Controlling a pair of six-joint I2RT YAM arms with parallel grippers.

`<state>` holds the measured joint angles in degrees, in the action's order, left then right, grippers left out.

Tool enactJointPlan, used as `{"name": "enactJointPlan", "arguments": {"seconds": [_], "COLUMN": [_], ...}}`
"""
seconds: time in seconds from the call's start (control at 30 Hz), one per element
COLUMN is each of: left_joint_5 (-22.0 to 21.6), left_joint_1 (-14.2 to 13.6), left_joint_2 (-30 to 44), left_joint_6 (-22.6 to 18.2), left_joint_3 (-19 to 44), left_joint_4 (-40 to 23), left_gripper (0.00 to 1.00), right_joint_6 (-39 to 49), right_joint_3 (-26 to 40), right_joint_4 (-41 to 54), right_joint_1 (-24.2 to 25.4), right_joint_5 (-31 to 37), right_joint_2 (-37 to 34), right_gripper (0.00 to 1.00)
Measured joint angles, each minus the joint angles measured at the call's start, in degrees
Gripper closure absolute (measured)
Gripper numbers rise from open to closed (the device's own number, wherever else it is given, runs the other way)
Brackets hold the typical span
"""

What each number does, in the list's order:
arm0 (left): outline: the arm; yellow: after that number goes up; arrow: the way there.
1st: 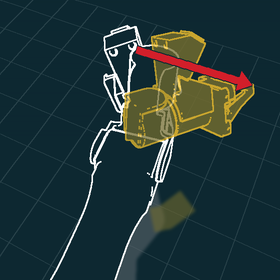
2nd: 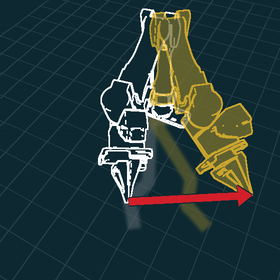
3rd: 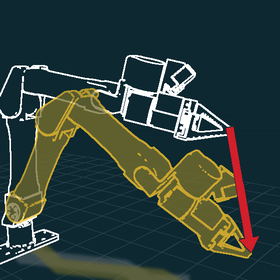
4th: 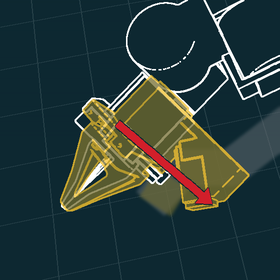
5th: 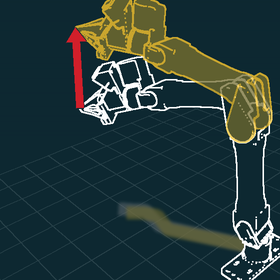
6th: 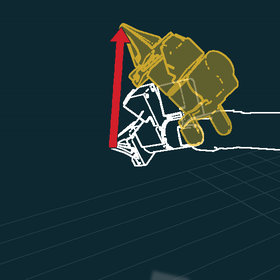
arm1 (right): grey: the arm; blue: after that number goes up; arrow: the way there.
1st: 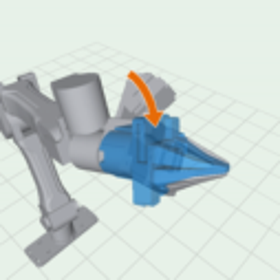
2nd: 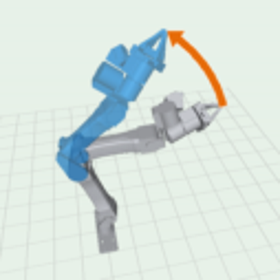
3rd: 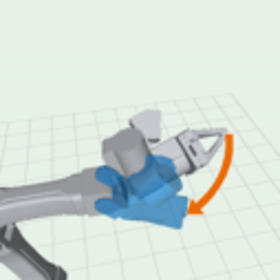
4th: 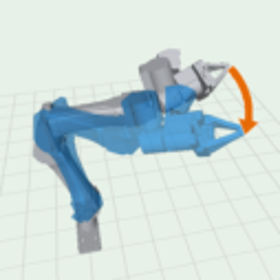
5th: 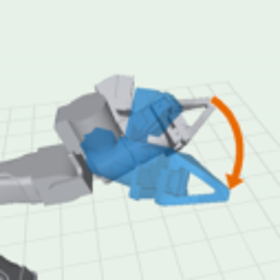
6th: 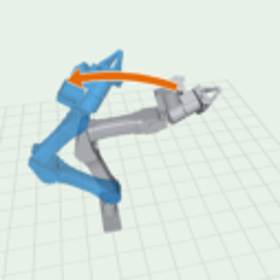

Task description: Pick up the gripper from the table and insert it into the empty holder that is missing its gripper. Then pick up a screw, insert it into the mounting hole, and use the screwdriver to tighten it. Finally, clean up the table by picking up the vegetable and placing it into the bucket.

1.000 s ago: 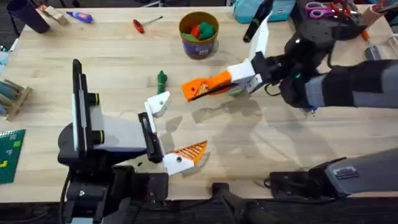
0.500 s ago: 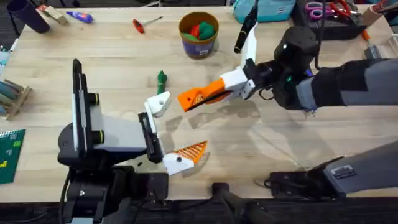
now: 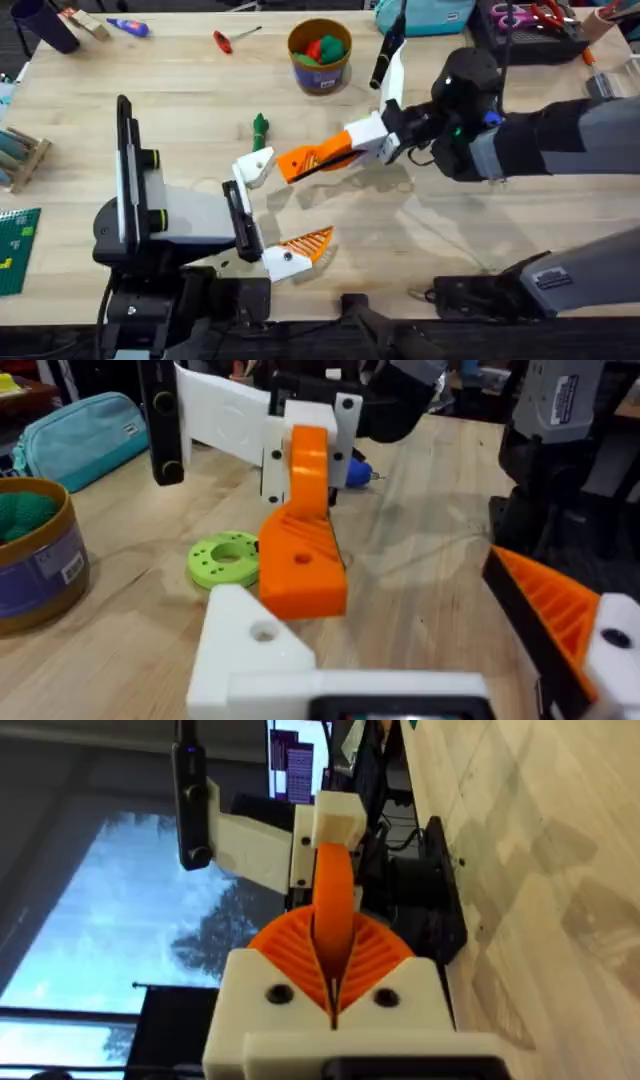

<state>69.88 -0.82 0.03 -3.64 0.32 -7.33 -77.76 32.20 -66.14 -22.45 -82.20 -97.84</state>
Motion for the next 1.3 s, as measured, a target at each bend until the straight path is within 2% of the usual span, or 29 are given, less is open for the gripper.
{"name": "enactJointPlan", "arguments": {"seconds": [0.27, 0.77, 1.3], "left_joint_5": [0.0, 0.0, 0.0], "left_joint_1": [0.0, 0.0, 0.0], "left_joint_2": [0.0, 0.0, 0.0], "left_joint_6": [0.0, 0.0, 0.0], "left_joint_3": [0.0, 0.0, 0.0], "left_joint_4": [0.0, 0.0, 0.0], "left_gripper": [0.01, 0.01, 0.01], "right_joint_6": [-0.6, -0.7, -0.7], "right_joint_3": [-6.1, -6.2, -5.7], "right_joint_4": [-8.5, -8.9, -9.0], "right_joint_1": [-0.3, -2.3, -4.3], "right_joint_5": [3.3, 7.7, 8.0], "right_joint_2": [0.0, 0.0, 0.0], "right_gripper": [0.994, 0.994, 0.994]}}
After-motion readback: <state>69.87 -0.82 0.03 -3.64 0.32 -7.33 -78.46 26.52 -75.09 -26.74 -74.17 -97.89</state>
